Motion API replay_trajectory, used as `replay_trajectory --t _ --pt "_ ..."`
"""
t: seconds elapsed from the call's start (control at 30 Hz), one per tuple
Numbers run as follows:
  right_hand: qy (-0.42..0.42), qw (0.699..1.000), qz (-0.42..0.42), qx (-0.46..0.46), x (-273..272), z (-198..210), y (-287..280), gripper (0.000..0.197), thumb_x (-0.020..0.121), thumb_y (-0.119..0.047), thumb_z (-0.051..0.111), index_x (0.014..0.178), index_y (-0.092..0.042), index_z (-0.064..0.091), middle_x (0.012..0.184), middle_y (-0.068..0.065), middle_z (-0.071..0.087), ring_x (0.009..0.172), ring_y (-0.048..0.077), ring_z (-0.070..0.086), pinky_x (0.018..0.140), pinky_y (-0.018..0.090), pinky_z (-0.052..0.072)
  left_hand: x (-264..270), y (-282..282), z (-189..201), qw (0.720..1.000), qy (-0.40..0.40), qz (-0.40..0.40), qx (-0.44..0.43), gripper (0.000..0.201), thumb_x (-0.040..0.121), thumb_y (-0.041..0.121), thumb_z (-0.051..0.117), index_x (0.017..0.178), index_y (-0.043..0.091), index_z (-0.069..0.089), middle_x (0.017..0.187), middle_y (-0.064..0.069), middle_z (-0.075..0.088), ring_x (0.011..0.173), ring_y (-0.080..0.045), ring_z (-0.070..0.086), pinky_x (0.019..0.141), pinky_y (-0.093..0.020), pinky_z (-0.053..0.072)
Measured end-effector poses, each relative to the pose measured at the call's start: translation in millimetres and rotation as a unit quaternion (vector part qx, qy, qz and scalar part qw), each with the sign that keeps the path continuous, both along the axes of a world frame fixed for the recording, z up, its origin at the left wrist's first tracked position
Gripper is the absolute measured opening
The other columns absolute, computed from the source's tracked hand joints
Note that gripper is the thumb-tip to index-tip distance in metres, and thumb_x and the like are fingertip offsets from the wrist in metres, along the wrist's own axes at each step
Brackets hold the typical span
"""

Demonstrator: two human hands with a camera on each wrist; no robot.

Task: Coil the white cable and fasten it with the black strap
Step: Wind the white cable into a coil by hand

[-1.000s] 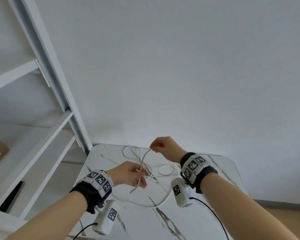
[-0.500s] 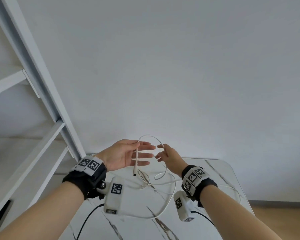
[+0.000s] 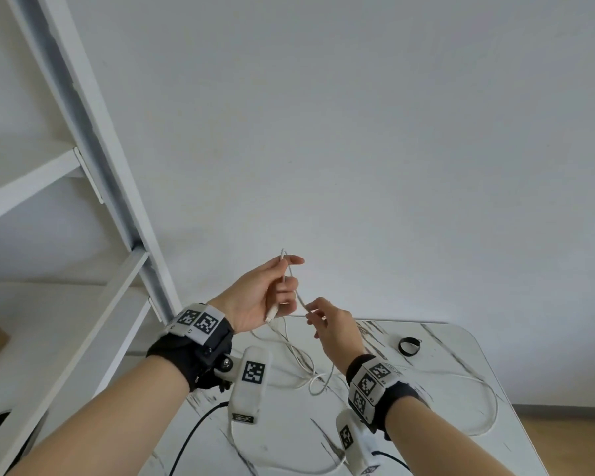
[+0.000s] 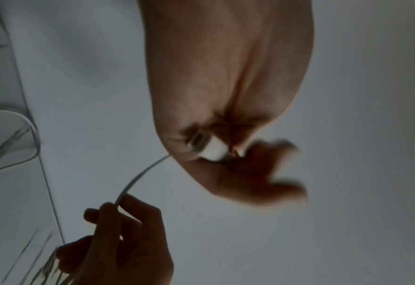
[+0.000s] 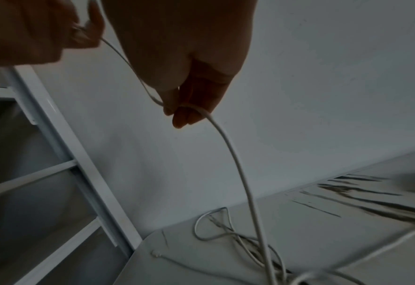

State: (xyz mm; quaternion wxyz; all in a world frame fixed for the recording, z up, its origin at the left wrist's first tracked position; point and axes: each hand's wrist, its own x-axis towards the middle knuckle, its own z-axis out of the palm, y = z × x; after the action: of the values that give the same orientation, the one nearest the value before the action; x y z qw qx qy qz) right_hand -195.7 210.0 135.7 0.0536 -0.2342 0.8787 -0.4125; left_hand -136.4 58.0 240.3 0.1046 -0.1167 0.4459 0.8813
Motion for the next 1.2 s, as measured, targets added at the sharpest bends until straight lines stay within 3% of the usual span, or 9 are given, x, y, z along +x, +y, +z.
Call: replay_trajectory --t 0.1,0.2,0.37,0.47,0.53,0.63,0.83,0.97,1.2 --pt "-0.018 0.998 0.054 0.011 6 -4 -9 0.028 0.091 -0.006 0.045 0.110 -0.018 0.062 0.098 0.004 0.067 0.082 0.018 0.059 0.078 0.030 0.048 -9 -4 -6 0.999 -0.020 0.042 0.003 0.020 0.101 0.019 0.036 0.102 0.010 0.054 0.052 0.005 0.031 0.041 -0.006 0.029 0.036 -0.015 0.029" --pt "-0.046 0.994 0.090 0.036 14 -7 -9 0.042 0.089 0.003 0.039 0.120 -0.018 0.058 0.106 0.006 0.063 0.081 0.012 0.052 0.077 0.020 0.039 -14 -9 -5 0.998 -0.014 0.054 -0.006 0.020 0.099 0.007 0.036 0.106 0.001 0.053 0.059 0.001 0.039 0.046 -0.008 0.036 0.039 -0.018 0.034" --pt "-0.119 0.989 0.080 0.036 15 -19 1 0.046 0.089 -0.003 0.040 0.124 -0.029 0.053 0.088 -0.001 0.063 0.072 0.016 0.060 0.066 0.023 0.049 -19 -18 5 0.998 0.028 0.061 -0.006 0.025 0.100 0.011 0.037 0.104 0.001 0.060 0.089 -0.010 0.071 0.076 -0.017 0.068 0.068 -0.028 0.058" --pt "-0.150 0.986 0.070 0.033 17 -23 8 0.040 0.091 -0.005 0.040 0.126 -0.024 0.047 0.086 0.002 0.064 0.072 0.017 0.060 0.061 0.014 0.045 -21 -25 10 0.997 0.054 0.062 0.003 0.030 0.102 0.021 0.035 0.111 0.005 0.058 0.101 -0.009 0.071 0.090 -0.018 0.071 0.081 -0.033 0.058" --pt "-0.154 0.987 0.033 0.014 18 -25 12 0.030 0.092 -0.004 0.039 0.119 -0.016 0.038 0.087 0.007 0.064 0.073 0.019 0.059 0.067 0.025 0.050 -22 -29 13 0.995 0.063 0.079 0.003 0.031 0.101 0.028 0.036 0.115 0.009 0.057 0.107 -0.008 0.070 0.095 -0.020 0.070 0.088 -0.036 0.054" --pt "-0.125 0.992 -0.018 0.001 17 -26 18 0.013 0.092 -0.007 0.039 0.102 -0.015 0.039 0.085 0.008 0.065 0.072 0.022 0.059 0.075 0.043 0.051 -24 -31 12 0.993 0.069 0.092 0.001 0.034 0.098 0.037 0.041 0.126 0.022 0.053 0.106 -0.009 0.073 0.098 -0.025 0.070 0.093 -0.041 0.051" --pt "0.023 0.996 0.056 0.058 15 -4 12 0.017 0.096 -0.015 0.041 0.105 -0.017 0.055 0.084 -0.003 0.060 0.072 0.020 0.056 0.066 0.036 0.048 -22 -20 -4 0.994 0.061 0.058 -0.075 0.035 0.103 0.028 0.027 0.135 0.037 0.038 0.117 -0.013 0.066 0.108 -0.033 0.063 0.103 -0.047 0.043" --pt "0.095 0.993 0.068 0.029 15 9 8 0.018 0.095 -0.014 0.045 0.107 -0.017 0.059 0.091 0.006 0.062 0.079 0.026 0.061 0.066 0.039 0.051 -21 -16 -14 0.979 0.048 0.030 -0.196 0.037 0.104 0.024 0.024 0.136 0.030 0.041 0.107 -0.012 0.068 0.103 -0.030 0.065 0.100 -0.042 0.044" --pt "0.169 0.978 0.120 -0.014 11 28 8 0.019 0.094 -0.015 0.048 0.103 -0.013 0.065 0.086 0.011 0.056 0.076 0.028 0.054 0.063 0.042 0.050 -17 -8 -29 0.944 0.006 0.010 -0.329 0.035 0.103 0.018 0.023 0.127 0.018 0.048 0.096 -0.013 0.069 0.088 -0.027 0.068 0.089 -0.037 0.052"
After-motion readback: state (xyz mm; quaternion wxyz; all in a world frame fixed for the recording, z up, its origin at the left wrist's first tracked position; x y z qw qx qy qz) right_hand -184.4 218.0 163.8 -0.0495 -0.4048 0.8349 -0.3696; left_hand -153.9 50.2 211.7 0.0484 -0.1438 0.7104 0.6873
